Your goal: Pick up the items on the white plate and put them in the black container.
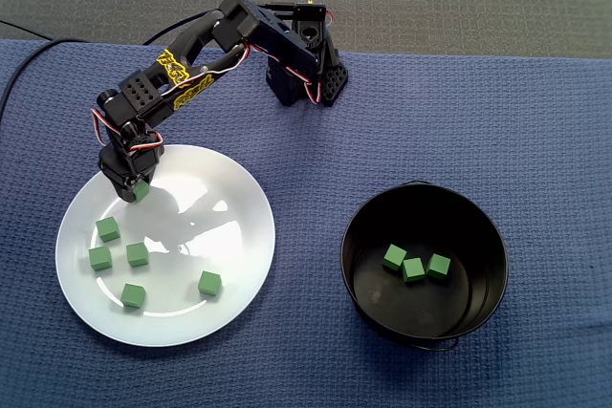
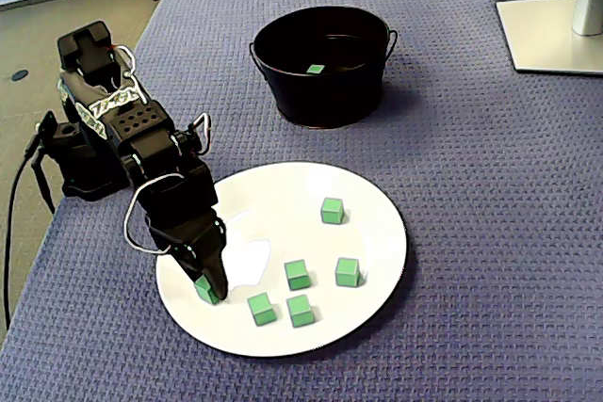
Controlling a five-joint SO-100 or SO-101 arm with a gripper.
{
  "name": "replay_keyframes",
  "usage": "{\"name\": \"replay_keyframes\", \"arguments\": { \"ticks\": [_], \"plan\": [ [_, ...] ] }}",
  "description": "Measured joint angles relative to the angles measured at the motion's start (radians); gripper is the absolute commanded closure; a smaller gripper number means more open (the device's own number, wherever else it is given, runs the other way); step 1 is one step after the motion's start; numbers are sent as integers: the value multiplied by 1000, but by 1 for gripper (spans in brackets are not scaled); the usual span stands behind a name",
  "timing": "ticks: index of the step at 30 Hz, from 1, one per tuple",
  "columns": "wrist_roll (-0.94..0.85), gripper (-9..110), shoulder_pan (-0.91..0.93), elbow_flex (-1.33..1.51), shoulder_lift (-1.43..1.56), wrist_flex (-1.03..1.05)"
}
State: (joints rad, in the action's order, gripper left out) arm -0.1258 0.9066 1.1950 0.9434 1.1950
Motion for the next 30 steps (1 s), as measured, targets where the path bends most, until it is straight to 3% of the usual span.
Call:
{"name": "replay_keyframes", "arguments": {
  "ticks": [9, 13, 21, 26, 30],
  "plan": [
    [-49, 102, 31, -156, 57, 78],
    [-104, 102, -71, -316, 221, 201],
    [-235, 102, -600, -541, 479, 420],
    [-252, 102, -997, -495, 494, 391],
    [-255, 102, -1215, -327, 453, 287]
  ]
}}
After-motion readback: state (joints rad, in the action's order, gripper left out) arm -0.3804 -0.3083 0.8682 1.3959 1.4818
